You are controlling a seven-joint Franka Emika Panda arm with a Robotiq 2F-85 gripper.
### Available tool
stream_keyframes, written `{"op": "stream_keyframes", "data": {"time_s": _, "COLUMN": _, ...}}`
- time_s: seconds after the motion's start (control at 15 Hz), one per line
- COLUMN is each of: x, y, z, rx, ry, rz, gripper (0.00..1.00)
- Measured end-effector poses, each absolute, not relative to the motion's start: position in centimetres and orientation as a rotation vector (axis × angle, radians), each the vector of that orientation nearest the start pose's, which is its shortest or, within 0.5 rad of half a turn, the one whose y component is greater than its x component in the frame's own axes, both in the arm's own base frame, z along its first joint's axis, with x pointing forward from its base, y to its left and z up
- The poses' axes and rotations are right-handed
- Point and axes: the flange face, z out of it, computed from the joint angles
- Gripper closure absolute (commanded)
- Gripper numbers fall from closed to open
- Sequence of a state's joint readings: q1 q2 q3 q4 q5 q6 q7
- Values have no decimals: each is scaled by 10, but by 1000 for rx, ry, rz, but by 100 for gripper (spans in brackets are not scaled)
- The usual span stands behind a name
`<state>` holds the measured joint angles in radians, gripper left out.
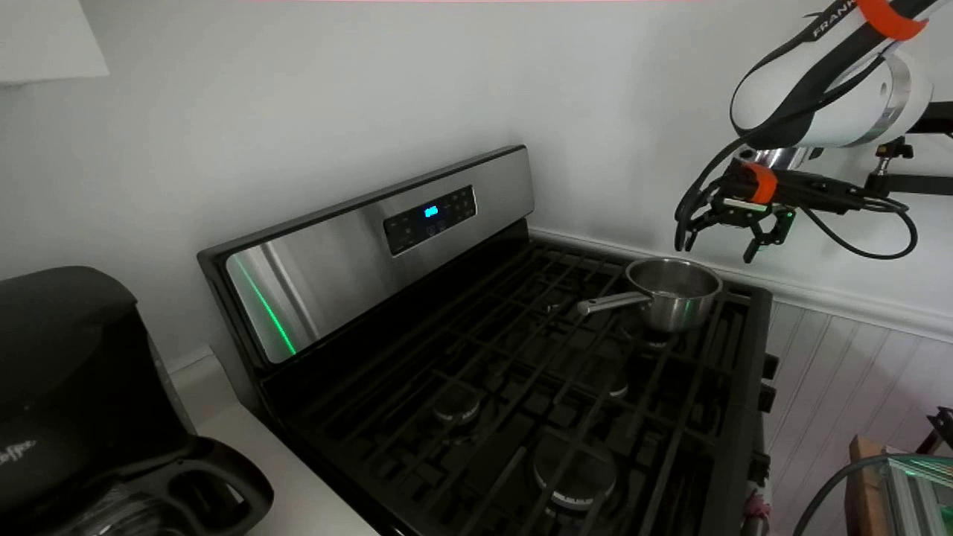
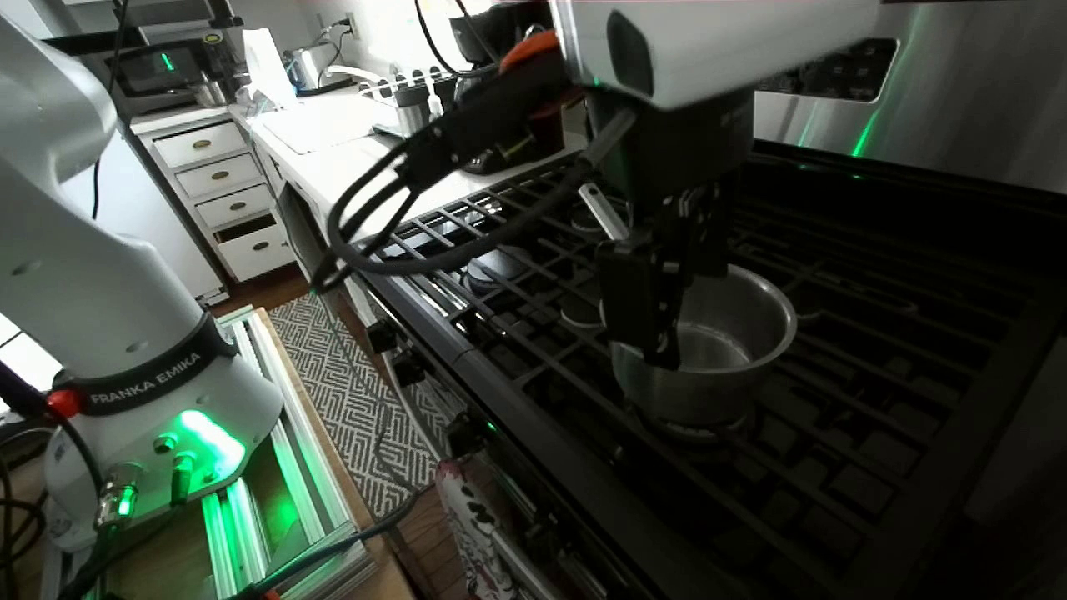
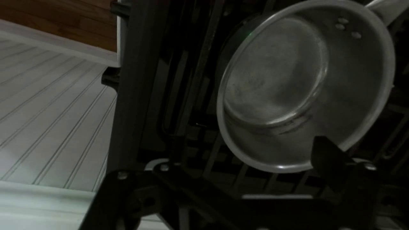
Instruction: Move the silver pot forwards
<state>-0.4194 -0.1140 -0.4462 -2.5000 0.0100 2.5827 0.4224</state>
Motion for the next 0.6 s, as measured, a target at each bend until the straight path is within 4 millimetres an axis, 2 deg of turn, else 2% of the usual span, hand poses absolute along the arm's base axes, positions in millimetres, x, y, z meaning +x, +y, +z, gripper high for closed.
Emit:
{"op": "stream_keyframes", "data": {"time_s": 0.27, "x": 313, "y": -356, "z": 379, "rx": -2523, "ry": 1897, "rz": -412, "gripper": 0}}
{"op": "stream_keyframes", "data": {"time_s": 0.6, "x": 317, "y": -334, "z": 420, "rx": -2536, "ry": 1907, "rz": -449, "gripper": 0}}
